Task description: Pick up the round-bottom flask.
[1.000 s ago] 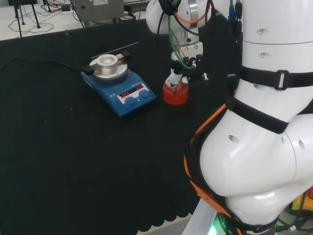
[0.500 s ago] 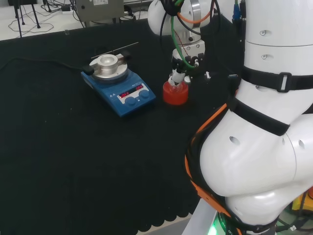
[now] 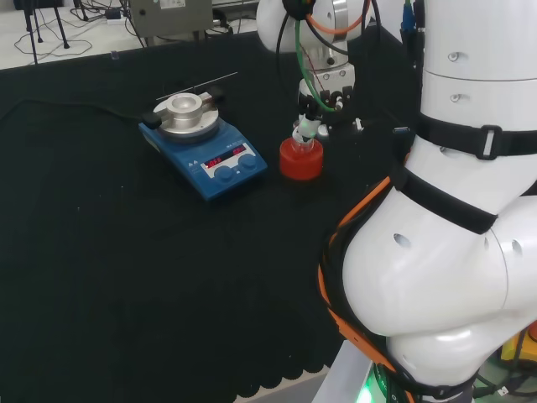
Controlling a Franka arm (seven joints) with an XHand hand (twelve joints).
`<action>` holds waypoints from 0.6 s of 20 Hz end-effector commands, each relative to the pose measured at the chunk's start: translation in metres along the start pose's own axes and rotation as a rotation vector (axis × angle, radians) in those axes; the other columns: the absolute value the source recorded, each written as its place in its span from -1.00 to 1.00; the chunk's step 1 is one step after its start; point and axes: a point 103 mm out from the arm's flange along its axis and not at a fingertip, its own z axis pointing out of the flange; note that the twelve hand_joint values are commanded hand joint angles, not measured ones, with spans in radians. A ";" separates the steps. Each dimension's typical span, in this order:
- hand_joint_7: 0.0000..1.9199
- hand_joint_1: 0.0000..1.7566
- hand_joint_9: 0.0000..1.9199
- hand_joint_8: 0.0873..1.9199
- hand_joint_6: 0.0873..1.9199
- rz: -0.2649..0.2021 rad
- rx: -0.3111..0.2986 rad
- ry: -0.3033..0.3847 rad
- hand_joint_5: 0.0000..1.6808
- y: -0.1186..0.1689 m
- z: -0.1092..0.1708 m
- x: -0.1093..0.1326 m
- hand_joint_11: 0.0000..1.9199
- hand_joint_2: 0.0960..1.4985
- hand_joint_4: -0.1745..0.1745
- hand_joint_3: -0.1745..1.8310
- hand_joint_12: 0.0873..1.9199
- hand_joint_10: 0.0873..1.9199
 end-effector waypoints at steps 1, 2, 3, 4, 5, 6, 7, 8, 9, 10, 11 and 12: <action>-0.64 0.25 -0.50 -0.45 0.13 0.014 0.014 0.065 0.27 -0.005 -0.014 -0.006 -0.98 -0.18 0.31 0.02 0.43 -0.41; -0.64 0.25 -0.50 -0.45 0.14 0.017 0.014 0.071 0.27 -0.006 -0.018 -0.007 -0.98 -0.19 0.26 0.03 0.43 -0.41; -0.64 0.25 -0.50 -0.45 0.15 0.020 0.016 0.075 0.26 -0.008 -0.019 -0.007 -0.98 -0.19 0.22 0.04 0.43 -0.41; -0.64 0.26 -0.50 -0.45 0.15 0.020 0.017 0.078 0.26 -0.009 -0.023 -0.009 -0.98 -0.20 0.18 0.05 0.43 -0.41; -0.64 0.26 -0.50 -0.45 0.16 0.023 0.018 0.078 0.26 -0.011 -0.026 -0.009 -0.98 -0.20 0.16 0.06 0.43 -0.41; -0.64 0.26 -0.50 -0.45 0.16 0.024 0.015 0.076 0.26 -0.012 -0.029 -0.007 -0.98 -0.20 0.14 0.06 0.43 -0.41; -0.64 0.26 -0.50 -0.45 0.16 0.023 0.009 0.077 0.26 -0.015 -0.031 -0.007 -0.98 -0.21 0.13 0.06 0.43 -0.41; -0.64 0.26 -0.50 -0.45 0.16 0.027 0.003 0.079 0.26 -0.017 -0.027 0.002 -0.98 -0.21 0.13 0.06 0.43 -0.41; -0.64 0.26 -0.50 -0.45 0.16 0.026 0.003 0.083 0.26 -0.018 -0.027 0.005 -0.98 -0.21 0.13 0.07 0.43 -0.41; -0.64 0.26 -0.50 -0.45 0.16 0.024 0.006 0.087 0.26 -0.019 -0.030 0.004 -0.99 -0.21 0.12 0.07 0.43 -0.41; -0.64 0.26 -0.50 -0.45 0.16 0.024 0.007 0.086 0.26 -0.021 -0.038 0.004 -0.99 -0.21 0.12 0.07 0.43 -0.41; -0.64 0.26 -0.50 -0.45 0.16 0.023 0.008 0.083 0.26 -0.023 -0.043 0.003 -0.99 -0.21 0.12 0.07 0.43 -0.41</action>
